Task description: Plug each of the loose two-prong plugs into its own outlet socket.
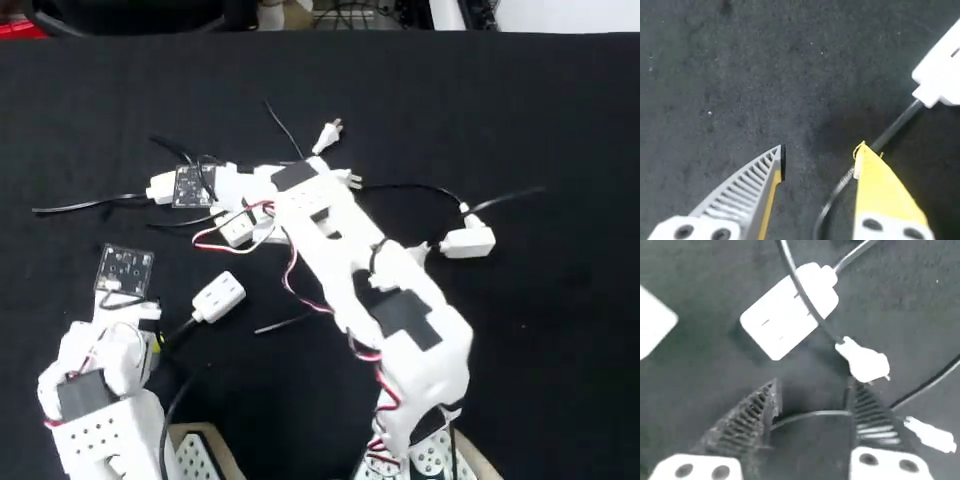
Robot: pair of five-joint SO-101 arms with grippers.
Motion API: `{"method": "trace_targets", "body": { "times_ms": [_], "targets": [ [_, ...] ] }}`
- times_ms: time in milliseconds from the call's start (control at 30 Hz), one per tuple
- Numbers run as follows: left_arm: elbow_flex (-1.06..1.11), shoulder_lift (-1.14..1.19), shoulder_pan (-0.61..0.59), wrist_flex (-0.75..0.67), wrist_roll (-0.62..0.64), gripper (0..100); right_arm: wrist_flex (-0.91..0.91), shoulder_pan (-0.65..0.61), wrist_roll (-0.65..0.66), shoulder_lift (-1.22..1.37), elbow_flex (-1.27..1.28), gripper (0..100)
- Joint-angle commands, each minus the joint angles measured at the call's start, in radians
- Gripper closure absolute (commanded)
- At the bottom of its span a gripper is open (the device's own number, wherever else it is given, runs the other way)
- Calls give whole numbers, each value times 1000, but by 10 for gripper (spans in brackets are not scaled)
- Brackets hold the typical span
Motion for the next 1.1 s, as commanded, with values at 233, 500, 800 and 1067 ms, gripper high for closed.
{"method": "trace_targets", "body": {
  "times_ms": [233, 500, 800, 1067],
  "targets": [
    [12, -38, -39, 15, -46, 766, -167, 44, 54, 67, -97, 747],
    [33, -41, -39, 11, -46, 766, -183, 49, 60, 194, -154, 747],
    [36, -44, -39, 9, -48, 766, -310, 66, 60, 268, -117, 865],
    [44, -46, -38, 8, -48, 766, -333, 68, 61, 147, -8, 986]
  ]
}}
